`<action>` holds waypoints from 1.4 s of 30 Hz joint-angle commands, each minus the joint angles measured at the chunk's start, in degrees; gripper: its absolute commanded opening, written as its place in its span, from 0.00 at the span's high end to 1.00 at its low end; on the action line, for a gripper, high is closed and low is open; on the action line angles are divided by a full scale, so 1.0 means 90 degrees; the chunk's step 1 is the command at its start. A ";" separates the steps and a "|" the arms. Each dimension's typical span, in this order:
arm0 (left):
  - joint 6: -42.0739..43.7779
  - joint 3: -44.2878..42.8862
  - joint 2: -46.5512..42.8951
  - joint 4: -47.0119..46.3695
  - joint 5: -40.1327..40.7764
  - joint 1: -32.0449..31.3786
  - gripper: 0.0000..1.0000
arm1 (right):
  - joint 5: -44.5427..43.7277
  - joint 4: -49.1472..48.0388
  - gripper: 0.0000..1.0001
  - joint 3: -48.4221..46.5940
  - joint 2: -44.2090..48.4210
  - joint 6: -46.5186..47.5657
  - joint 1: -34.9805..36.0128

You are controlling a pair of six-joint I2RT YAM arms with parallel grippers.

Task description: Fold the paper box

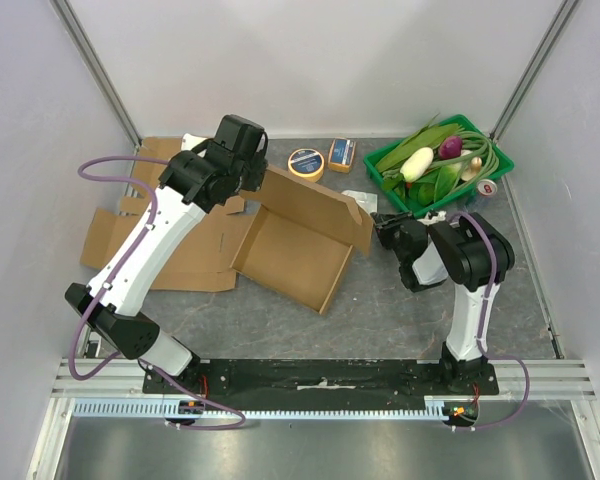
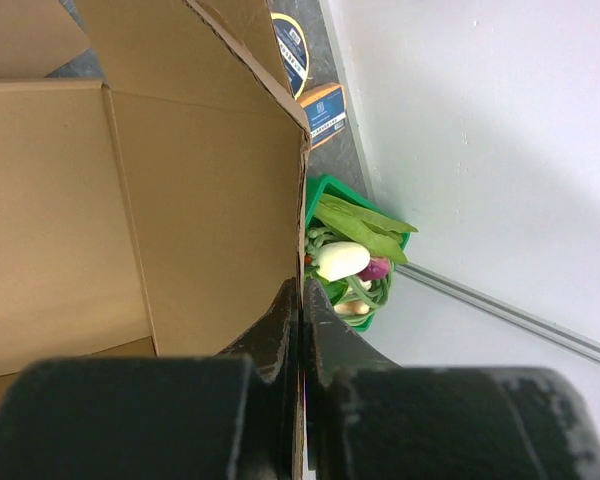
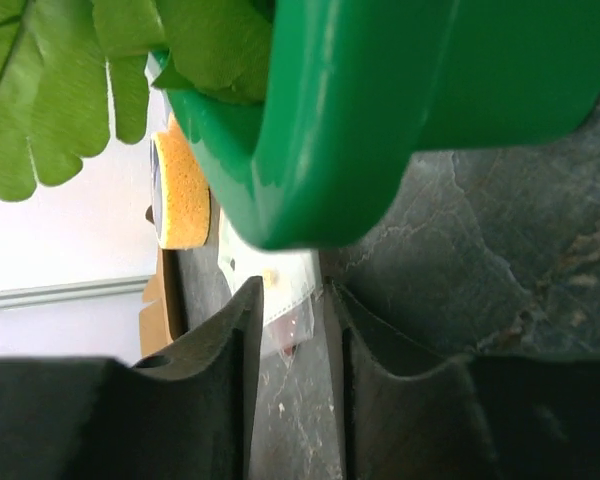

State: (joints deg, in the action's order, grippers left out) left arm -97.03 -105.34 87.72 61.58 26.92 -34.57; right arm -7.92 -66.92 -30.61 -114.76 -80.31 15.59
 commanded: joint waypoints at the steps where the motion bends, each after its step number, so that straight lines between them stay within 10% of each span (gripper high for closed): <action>1: -0.0351 0.0025 -0.0059 -0.0329 0.0320 0.0022 0.98 | -0.0360 -0.0640 0.72 -0.0271 -0.0315 -0.0168 0.0006; 5: -0.0448 0.0044 0.0009 -0.0378 0.0388 0.0022 0.98 | -0.0331 -0.0730 0.98 -0.0056 0.0045 0.0084 -0.0043; 10: -0.0537 0.0161 0.0184 -0.0553 0.0525 0.0013 0.98 | -0.0029 0.0751 1.00 0.0538 0.1887 0.0914 -0.0287; 17: -0.0605 0.0171 0.0458 -0.0641 0.0651 -0.0007 0.98 | 0.0099 0.8186 1.00 -0.0134 0.5863 0.3502 -0.0172; 25: -0.0762 0.0113 0.0585 -0.0631 0.0681 -0.0007 0.98 | 0.0303 1.1544 1.00 -0.1040 0.7829 0.4371 0.1244; 35: -0.0800 -0.0024 0.0741 -0.0631 0.0652 -0.0007 0.98 | 0.1320 1.0181 1.00 -0.2252 0.7451 0.4676 0.4300; 42: -0.1025 0.0210 0.0537 -0.0514 0.0613 -0.0017 0.98 | -0.3437 0.8181 0.90 -0.1496 0.7098 0.4685 0.5152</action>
State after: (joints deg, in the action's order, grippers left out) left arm -101.62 -103.24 94.28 57.89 30.13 -34.59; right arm -10.72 20.49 -50.30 -50.39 -38.94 61.47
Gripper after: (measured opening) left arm 0.032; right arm 0.005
